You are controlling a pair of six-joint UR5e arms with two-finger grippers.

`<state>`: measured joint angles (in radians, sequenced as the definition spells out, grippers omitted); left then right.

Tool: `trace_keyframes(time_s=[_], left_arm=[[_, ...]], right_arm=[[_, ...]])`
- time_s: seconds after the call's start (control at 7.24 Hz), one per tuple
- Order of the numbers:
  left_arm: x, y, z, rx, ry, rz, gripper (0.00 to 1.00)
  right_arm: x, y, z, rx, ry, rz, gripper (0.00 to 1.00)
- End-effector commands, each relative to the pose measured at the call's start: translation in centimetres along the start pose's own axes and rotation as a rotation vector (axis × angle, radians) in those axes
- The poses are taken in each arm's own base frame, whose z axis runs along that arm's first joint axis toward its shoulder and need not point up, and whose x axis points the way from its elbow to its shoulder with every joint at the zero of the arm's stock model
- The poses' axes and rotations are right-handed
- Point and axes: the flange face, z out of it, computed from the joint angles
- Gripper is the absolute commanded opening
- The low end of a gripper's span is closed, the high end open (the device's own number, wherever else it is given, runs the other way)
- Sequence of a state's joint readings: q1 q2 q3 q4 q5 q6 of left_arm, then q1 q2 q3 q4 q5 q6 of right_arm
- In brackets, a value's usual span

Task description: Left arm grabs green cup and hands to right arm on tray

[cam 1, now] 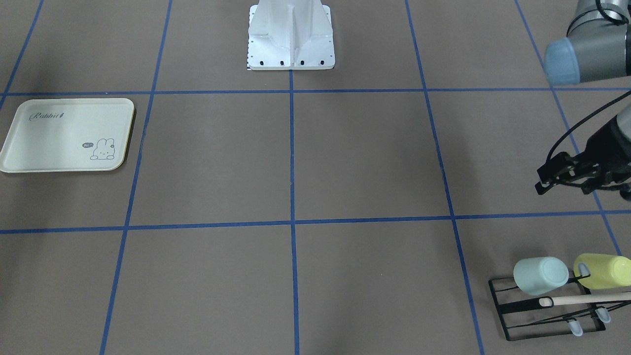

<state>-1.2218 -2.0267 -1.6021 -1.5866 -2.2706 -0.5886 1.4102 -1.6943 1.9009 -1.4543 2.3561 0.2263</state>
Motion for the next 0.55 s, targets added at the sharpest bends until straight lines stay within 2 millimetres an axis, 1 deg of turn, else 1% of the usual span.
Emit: trace_keyframes(time_s=[0.0, 0.14, 0.28, 0.41], left_arm=[[1.4, -4.5, 3.0, -0.013, -0.013, -0.013, 0.99], [0.0, -5.3, 4.7, 0.01, -0.01, 0.001, 0.98], [-0.3, -6.4, 5.6, -0.002, -0.019, -0.013, 0.98], [-0.7, -6.7, 6.2, -0.009, -0.028, -0.02, 0.98]], right_arm=[[-0.2, 0.0, 0.2, -0.001, -0.002, -0.005, 1.0], [-0.3, 0.0, 0.4, -0.005, -0.002, -0.008, 1.0], [-0.4, -0.1, 0.3, -0.002, -0.003, -0.014, 1.0], [-0.4, 0.0, 0.3, -0.004, -0.005, -0.015, 1.0]])
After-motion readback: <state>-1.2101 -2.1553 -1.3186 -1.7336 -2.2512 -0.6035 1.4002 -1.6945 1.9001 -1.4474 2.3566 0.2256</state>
